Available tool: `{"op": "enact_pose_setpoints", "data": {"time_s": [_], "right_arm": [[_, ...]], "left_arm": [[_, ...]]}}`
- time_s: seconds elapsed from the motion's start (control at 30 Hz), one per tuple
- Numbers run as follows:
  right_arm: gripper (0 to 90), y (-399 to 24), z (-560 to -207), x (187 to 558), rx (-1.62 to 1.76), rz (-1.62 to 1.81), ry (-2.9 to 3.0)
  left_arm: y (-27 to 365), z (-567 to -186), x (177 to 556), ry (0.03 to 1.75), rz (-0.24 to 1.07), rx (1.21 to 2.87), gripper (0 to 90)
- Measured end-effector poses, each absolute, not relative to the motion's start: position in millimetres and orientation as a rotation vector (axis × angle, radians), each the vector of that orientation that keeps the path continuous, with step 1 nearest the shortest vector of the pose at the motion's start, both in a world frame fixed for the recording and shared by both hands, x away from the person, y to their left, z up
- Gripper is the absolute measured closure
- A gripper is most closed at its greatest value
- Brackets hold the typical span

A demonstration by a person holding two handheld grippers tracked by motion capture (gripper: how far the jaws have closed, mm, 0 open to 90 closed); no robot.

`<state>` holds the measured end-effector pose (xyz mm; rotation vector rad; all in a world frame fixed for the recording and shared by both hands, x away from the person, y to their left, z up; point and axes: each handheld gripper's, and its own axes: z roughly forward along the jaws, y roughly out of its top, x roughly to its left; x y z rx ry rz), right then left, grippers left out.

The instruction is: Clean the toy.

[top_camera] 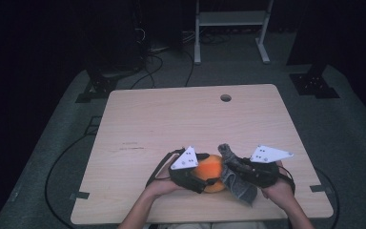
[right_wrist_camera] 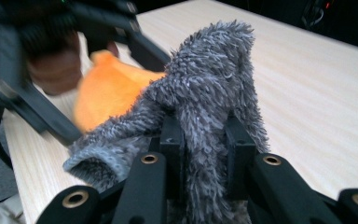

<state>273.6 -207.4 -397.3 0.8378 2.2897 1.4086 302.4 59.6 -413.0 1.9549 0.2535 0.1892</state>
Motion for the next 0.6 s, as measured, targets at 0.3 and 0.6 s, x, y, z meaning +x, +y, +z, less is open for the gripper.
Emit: {"op": "enact_pose_setpoints", "data": {"time_s": [0.3, 0.6], "right_arm": [[72.7, -222, -408, 283, 0.908, 1.405, 2.290], [72.4, -223, -381, 267, 0.814, 1.414, 2.285]], "left_arm": [[62, -427, 310, 0.268, 0.173, 1.968, 23.1], [54, -430, 305, 0.243, 0.199, 1.957, 26.5]]}}
